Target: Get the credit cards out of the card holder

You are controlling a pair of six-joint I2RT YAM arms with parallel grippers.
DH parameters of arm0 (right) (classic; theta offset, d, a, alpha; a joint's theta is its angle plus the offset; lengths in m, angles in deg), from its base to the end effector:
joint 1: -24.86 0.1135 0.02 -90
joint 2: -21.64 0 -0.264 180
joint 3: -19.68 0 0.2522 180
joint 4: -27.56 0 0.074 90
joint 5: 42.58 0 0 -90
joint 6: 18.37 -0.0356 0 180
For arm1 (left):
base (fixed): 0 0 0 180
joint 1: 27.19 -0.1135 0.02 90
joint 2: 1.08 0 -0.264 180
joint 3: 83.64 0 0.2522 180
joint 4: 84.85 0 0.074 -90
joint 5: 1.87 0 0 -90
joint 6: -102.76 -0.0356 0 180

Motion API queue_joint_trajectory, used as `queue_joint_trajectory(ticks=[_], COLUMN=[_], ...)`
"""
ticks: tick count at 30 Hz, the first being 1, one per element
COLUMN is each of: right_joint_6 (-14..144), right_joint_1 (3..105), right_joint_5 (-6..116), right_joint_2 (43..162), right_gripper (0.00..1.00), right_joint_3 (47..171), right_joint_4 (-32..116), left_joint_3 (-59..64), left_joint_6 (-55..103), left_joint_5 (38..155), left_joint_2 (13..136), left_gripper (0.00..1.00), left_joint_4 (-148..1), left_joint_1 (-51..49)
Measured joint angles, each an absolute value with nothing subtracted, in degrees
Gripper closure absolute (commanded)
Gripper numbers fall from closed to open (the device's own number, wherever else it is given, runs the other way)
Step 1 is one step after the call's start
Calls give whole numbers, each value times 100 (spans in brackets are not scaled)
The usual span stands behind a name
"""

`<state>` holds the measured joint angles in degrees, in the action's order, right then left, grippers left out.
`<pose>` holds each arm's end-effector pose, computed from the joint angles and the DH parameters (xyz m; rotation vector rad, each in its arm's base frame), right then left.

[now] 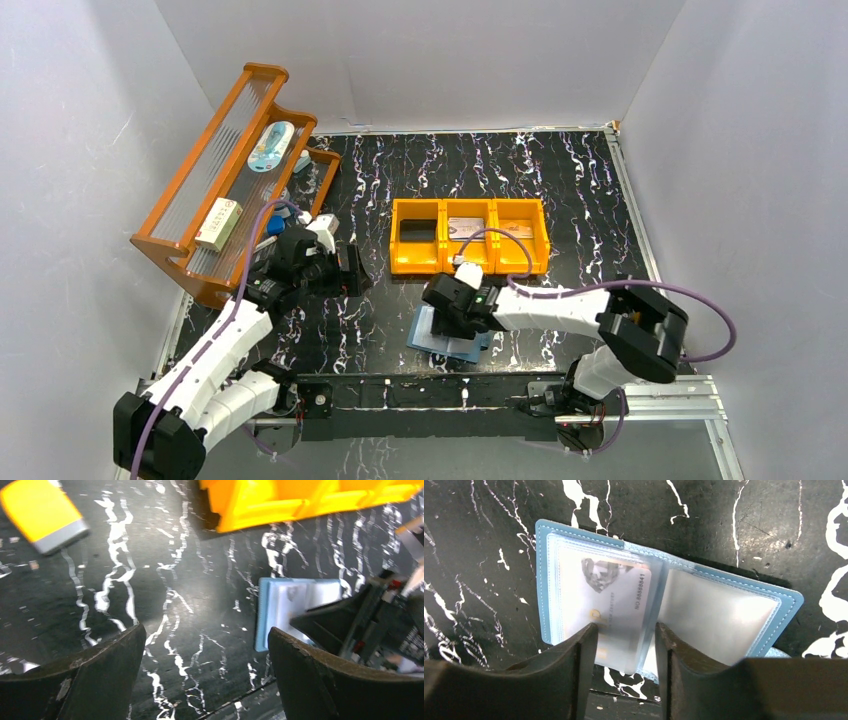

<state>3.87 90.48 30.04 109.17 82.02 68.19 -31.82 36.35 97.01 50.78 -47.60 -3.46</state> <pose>0.1257 0.2516 0.1714 0.1376 2.6746 0.3647 0.1772 -0.0839 0.2548 0.0906 2.2838 -0.6165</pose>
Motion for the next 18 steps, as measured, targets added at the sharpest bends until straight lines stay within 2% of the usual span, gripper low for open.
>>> queue_joint_trajectory(ticks=[5, 9, 18], right_joint_6=[391, 371, 293], right_joint_1=[8884, 8703, 8449], right_joint_5=[3272, 3522, 3922], right_joint_2=[10189, 9774, 9472], right_gripper=[59, 69, 77], right_joint_3=[7251, 6650, 5983], right_joint_4=[5842, 5153, 4216], left_joint_3=[-3291, -3304, -3247], left_joint_6=[3705, 3795, 4004], left_joint_5=[10615, 11069, 11028], left_joint_2=[5137, 5297, 6300], left_gripper=[17, 21, 31], left_joint_4=[-4990, -5112, -5339], left_joint_1=[-339, -180, 1311])
